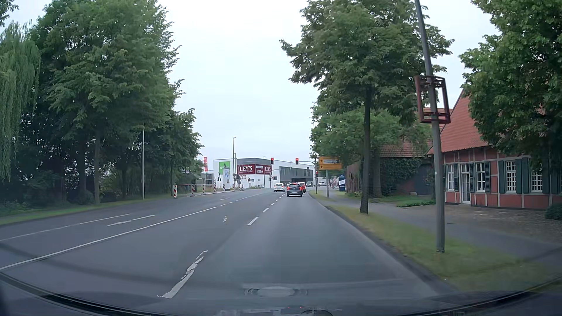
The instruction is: Follow the waypoints while adhering to traffic rules and regulations
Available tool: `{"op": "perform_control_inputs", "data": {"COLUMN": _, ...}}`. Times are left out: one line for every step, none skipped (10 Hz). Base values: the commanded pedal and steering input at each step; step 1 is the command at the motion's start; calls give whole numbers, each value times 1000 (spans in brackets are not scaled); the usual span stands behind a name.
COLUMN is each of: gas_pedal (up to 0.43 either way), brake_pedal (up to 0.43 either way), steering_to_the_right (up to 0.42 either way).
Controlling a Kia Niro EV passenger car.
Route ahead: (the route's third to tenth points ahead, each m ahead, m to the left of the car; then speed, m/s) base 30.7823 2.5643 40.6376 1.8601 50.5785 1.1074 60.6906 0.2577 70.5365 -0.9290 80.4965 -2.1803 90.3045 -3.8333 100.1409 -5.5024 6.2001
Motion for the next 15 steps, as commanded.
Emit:
{"op": "perform_control_inputs", "data": {"gas_pedal": 87, "brake_pedal": 0, "steering_to_the_right": 2}}
{"op": "perform_control_inputs", "data": {"gas_pedal": 87, "brake_pedal": 0, "steering_to_the_right": 2}}
{"op": "perform_control_inputs", "data": {"gas_pedal": 87, "brake_pedal": 0, "steering_to_the_right": 2}}
{"op": "perform_control_inputs", "data": {"gas_pedal": 87, "brake_pedal": 0, "steering_to_the_right": 2}}
{"op": "perform_control_inputs", "data": {"gas_pedal": 79, "brake_pedal": 0, "steering_to_the_right": 2}}
{"op": "perform_control_inputs", "data": {"gas_pedal": 79, "brake_pedal": 0, "steering_to_the_right": 2}}
{"op": "perform_control_inputs", "data": {"gas_pedal": 79, "brake_pedal": 0, "steering_to_the_right": 2}}
{"op": "perform_control_inputs", "data": {"gas_pedal": 79, "brake_pedal": 0, "steering_to_the_right": 2}}
{"op": "perform_control_inputs", "data": {"gas_pedal": 79, "brake_pedal": 0, "steering_to_the_right": 2}}
{"op": "perform_control_inputs", "data": {"gas_pedal": 79, "brake_pedal": 0, "steering_to_the_right": 2}}
{"op": "perform_control_inputs", "data": {"gas_pedal": 79, "brake_pedal": 0, "steering_to_the_right": 2}}
{"op": "perform_control_inputs", "data": {"gas_pedal": 79, "brake_pedal": 0, "steering_to_the_right": 2}}
{"op": "perform_control_inputs", "data": {"gas_pedal": 79, "brake_pedal": 0, "steering_to_the_right": 2}}
{"op": "perform_control_inputs", "data": {"gas_pedal": 79, "brake_pedal": 0, "steering_to_the_right": 2}}
{"op": "perform_control_inputs", "data": {"gas_pedal": 79, "brake_pedal": 0, "steering_to_the_right": 2}}
